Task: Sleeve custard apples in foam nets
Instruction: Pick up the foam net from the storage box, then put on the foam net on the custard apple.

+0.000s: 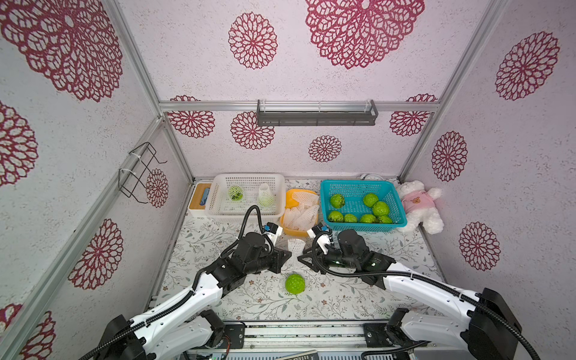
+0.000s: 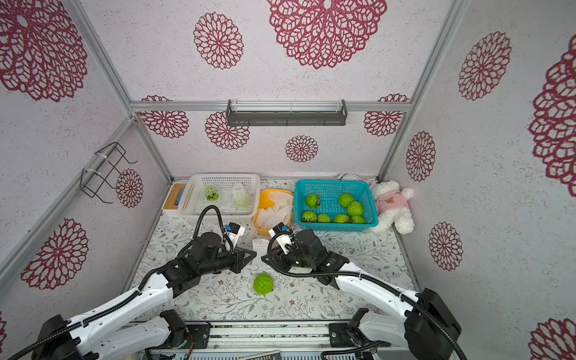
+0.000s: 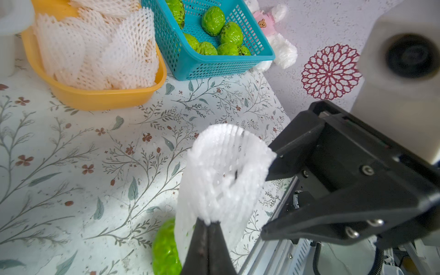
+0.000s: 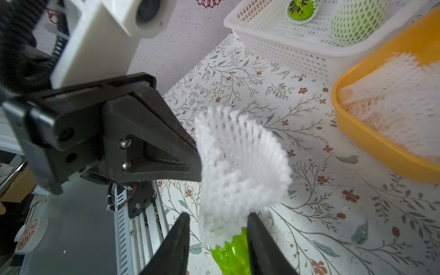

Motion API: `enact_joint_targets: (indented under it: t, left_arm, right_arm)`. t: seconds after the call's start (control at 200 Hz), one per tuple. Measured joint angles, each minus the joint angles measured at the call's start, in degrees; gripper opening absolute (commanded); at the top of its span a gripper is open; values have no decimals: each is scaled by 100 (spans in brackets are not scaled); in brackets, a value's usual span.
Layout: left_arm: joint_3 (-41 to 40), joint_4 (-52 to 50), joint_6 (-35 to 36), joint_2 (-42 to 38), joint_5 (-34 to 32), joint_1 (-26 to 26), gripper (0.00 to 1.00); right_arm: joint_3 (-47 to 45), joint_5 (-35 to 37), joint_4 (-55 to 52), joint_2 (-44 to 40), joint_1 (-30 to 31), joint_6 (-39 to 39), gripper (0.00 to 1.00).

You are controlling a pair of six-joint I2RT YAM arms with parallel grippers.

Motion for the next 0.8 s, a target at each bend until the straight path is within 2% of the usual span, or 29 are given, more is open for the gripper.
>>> enact_joint_targets:
  t: [0.225, 0.475, 0.801]
  left_arm:
    - [-601, 568, -42, -72, -323, -68, 0]
    - [-1021, 1285, -7, 17, -730, -199, 0]
    - [-1064, 1493, 249, 254, -977, -789, 0]
  right_arm:
    - [0, 551, -118, 0, 0, 2, 44]
    - [-90, 719, -146, -4, 0, 52, 44]
    - [-354, 715, -146, -59, 0, 254, 44]
